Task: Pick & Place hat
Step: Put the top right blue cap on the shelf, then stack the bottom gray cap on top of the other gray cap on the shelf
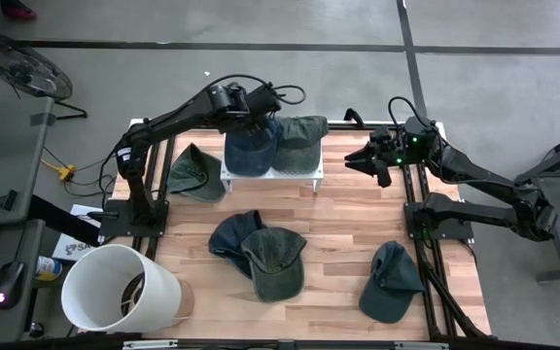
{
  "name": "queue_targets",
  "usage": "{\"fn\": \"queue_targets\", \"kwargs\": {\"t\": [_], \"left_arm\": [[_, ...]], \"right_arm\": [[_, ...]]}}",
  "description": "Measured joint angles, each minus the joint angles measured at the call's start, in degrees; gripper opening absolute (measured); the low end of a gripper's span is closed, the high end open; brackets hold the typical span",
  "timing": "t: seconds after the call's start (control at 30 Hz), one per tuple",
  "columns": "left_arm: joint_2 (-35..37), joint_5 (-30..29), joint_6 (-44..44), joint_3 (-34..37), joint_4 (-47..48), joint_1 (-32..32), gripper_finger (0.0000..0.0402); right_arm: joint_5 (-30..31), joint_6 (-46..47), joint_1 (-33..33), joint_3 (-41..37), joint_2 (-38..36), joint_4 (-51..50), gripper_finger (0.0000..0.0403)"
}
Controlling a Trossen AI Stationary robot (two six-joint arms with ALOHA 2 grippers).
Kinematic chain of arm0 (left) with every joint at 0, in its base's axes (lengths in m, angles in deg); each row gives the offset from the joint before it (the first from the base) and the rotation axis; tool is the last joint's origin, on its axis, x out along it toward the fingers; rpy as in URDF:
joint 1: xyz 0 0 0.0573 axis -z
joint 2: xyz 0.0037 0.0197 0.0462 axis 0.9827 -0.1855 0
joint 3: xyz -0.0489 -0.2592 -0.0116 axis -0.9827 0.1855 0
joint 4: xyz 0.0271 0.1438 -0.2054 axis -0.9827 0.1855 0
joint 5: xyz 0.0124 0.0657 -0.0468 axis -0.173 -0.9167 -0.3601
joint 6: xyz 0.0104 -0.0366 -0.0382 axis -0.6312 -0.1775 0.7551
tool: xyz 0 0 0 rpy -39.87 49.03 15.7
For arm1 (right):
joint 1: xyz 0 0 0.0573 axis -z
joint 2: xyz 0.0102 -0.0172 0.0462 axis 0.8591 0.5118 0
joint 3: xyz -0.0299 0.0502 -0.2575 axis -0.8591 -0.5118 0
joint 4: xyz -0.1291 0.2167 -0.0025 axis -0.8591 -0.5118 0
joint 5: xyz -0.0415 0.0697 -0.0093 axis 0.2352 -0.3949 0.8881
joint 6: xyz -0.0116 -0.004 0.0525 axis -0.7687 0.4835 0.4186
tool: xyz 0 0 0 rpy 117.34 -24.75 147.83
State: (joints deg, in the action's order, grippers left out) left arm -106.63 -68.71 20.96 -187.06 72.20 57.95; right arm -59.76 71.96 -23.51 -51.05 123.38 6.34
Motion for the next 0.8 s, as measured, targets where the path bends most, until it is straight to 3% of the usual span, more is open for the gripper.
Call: {"fn": "queue_targets", "kwargs": {"t": [0.23, 0.47, 0.7, 0.8], "left_arm": [[0.4, -2.3, -2.7, -0.3, -1.4, 0.0, 0.0183], [0.4, -2.7, -4.1, -6.3, -0.2, 0.0, 0.0184], [0.4, -1.8, -0.5, -13.0, 9.5, 0.7, 0.0184], [0.5, 1.8, 1.7, -14.4, 13.6, 1.8, 0.0184]], "right_arm": [[1.5, 0.0, 0.0, 0.0, 0.0, -0.1, 0.0138], [2.1, 0.0, 0.0, 0.0, 0.0, -0.1, 0.0138], [2.2, -0.5, 0.0, 0.0, -0.2, -0.1, 0.0138], [2.3, -0.9, 0.0, 0.0, -0.5, -0.1, 0.0138]]}}
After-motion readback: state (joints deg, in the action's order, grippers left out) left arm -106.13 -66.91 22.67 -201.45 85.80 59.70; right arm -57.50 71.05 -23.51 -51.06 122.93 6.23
